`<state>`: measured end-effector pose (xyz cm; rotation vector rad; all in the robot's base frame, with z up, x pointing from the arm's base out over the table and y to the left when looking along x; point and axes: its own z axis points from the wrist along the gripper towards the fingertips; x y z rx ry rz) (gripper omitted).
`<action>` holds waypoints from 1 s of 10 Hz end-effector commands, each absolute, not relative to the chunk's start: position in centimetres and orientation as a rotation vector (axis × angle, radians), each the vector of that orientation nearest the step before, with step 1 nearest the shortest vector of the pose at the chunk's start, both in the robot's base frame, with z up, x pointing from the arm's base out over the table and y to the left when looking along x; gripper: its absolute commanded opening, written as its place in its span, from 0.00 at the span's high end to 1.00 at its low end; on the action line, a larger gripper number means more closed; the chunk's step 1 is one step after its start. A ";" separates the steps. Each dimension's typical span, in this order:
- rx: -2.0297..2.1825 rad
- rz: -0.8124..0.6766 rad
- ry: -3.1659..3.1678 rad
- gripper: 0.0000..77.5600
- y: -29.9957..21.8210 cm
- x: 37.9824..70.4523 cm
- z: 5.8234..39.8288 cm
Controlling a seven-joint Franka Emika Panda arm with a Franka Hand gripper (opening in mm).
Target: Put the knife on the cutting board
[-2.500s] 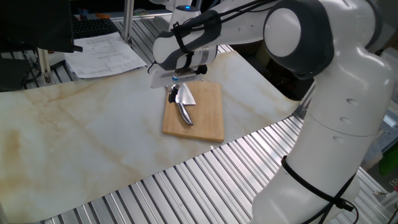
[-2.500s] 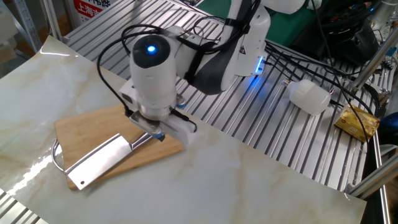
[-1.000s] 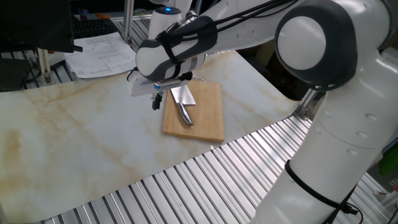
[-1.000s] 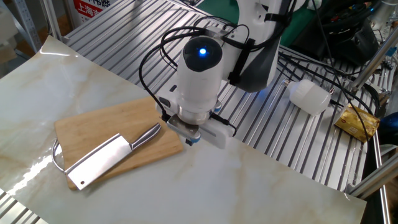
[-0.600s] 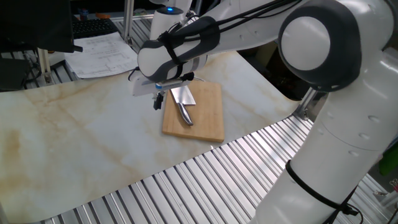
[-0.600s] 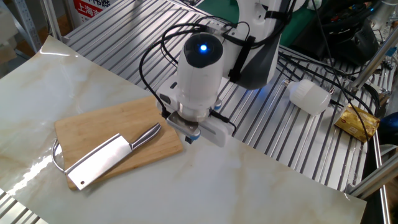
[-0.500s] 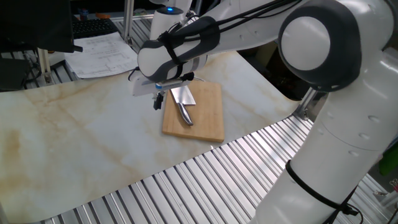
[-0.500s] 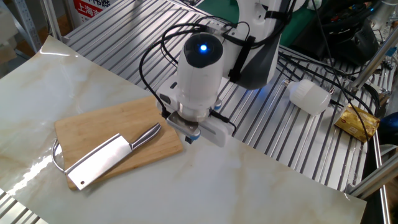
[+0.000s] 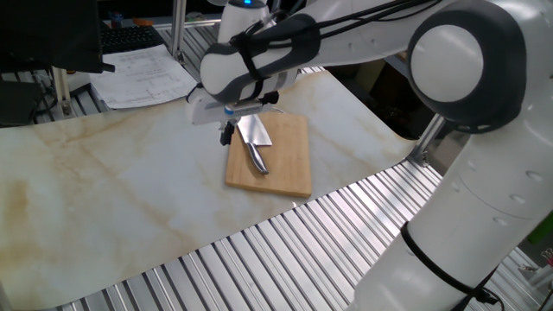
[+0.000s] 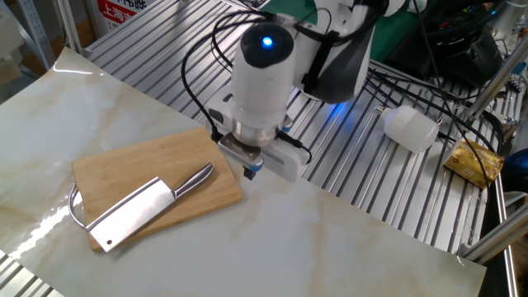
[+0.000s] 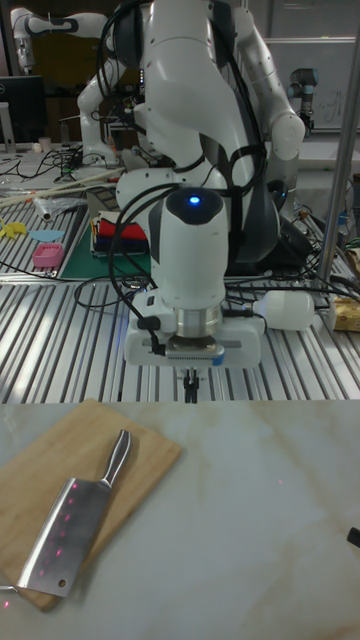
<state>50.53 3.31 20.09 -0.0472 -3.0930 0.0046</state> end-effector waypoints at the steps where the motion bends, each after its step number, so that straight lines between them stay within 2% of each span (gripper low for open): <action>1: -0.090 0.001 -3.080 0.99 3.9 50.2 20.4; 10: -0.106 0.082 -3.055 0.99 4.2 50.2 20.4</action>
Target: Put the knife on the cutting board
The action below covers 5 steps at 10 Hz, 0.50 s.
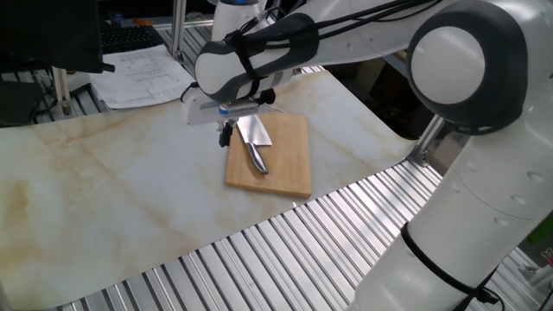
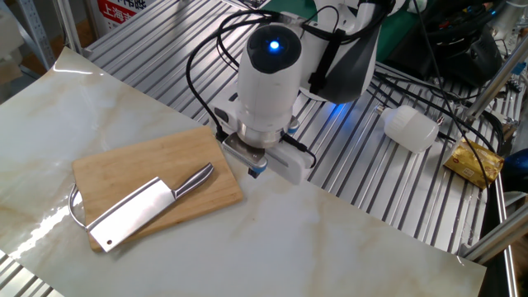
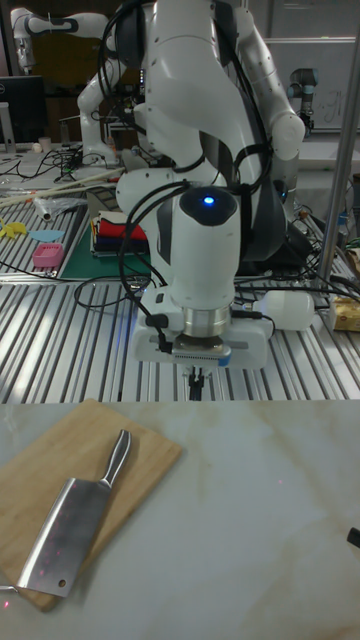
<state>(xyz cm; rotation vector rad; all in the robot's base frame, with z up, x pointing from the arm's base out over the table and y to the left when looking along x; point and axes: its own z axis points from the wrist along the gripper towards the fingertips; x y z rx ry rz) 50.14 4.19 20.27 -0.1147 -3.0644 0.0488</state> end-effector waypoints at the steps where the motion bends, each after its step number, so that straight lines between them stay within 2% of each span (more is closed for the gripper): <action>1: -0.074 0.081 -3.053 0.99 4.2 50.2 20.4; 5: 0.097 0.085 -3.031 0.99 4.2 50.2 20.4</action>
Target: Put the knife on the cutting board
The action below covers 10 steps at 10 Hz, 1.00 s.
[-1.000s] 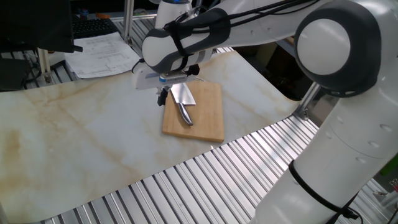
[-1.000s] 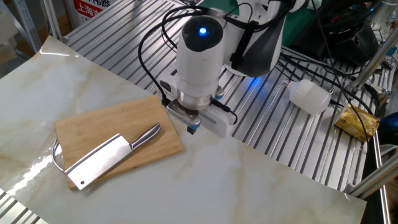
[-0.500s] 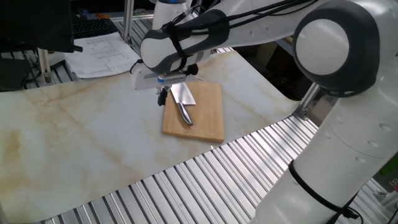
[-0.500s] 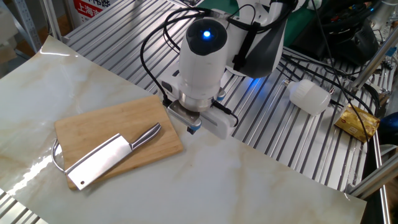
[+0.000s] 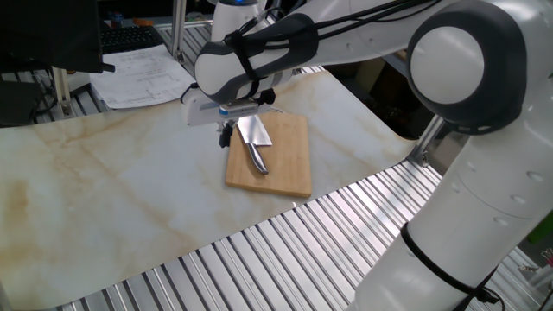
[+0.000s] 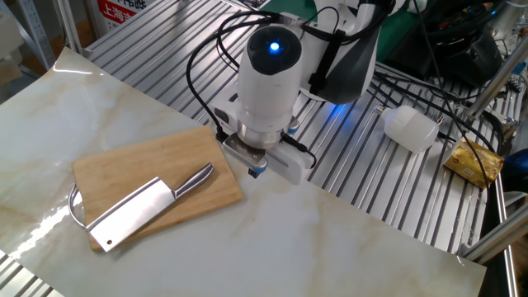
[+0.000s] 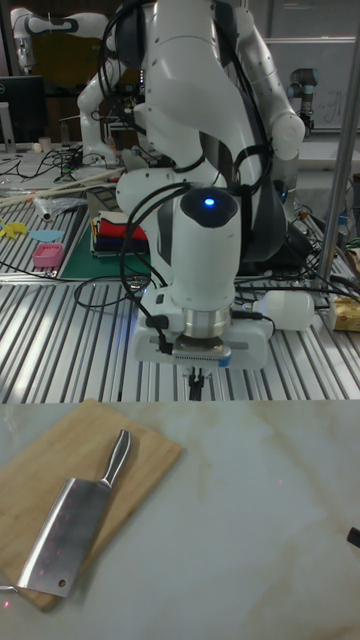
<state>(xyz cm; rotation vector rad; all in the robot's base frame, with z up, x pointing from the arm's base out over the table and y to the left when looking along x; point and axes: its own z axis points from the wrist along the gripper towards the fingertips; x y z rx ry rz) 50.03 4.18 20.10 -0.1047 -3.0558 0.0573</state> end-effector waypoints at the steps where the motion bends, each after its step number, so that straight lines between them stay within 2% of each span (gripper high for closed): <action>1: 0.106 0.071 -3.035 0.99 4.2 50.2 20.4; 2: 0.119 0.072 -3.026 0.99 4.3 50.3 20.7; 5: 0.094 0.085 -3.018 0.99 5.8 51.4 26.1; 10: 0.027 -0.029 -3.010 0.99 5.0 50.9 31.0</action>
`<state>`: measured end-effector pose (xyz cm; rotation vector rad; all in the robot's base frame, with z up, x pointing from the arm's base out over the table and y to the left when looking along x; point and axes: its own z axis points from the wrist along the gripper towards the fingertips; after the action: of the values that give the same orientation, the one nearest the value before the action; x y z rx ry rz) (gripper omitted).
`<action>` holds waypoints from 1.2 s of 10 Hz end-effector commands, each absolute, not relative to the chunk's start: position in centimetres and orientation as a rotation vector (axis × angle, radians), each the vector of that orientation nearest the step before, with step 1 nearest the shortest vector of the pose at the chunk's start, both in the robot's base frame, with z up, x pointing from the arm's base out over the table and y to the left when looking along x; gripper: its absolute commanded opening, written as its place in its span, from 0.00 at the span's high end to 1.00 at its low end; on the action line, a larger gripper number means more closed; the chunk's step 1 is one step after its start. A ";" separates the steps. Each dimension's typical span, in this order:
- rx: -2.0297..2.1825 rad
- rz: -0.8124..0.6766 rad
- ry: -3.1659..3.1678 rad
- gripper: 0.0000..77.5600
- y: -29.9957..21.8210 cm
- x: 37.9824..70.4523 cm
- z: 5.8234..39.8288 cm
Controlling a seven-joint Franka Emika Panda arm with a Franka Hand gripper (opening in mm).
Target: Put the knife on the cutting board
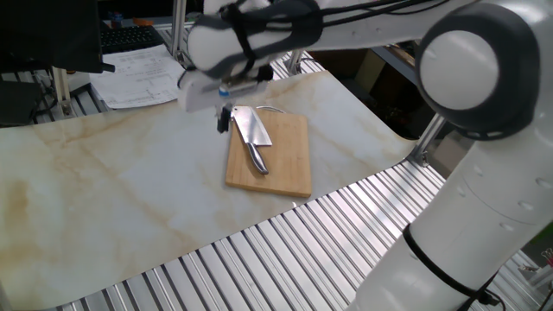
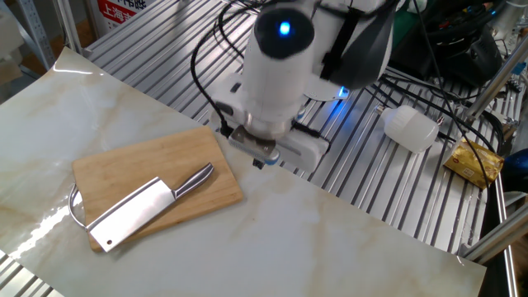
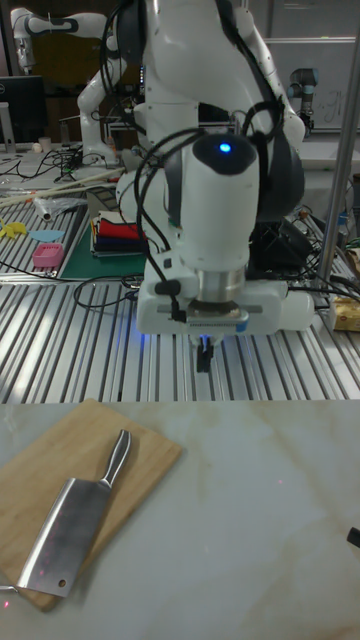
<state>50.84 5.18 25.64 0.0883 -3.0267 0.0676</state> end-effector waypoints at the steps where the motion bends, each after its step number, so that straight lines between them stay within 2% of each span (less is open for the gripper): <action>1: 0.029 -0.048 -3.005 0.99 4.9 50.8 31.4; 3: 0.015 -0.076 -3.016 0.99 4.7 50.9 31.1; 12: 0.000 0.008 -3.082 0.99 4.1 50.8 30.2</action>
<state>50.76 4.11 30.04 0.0010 -3.0773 0.0058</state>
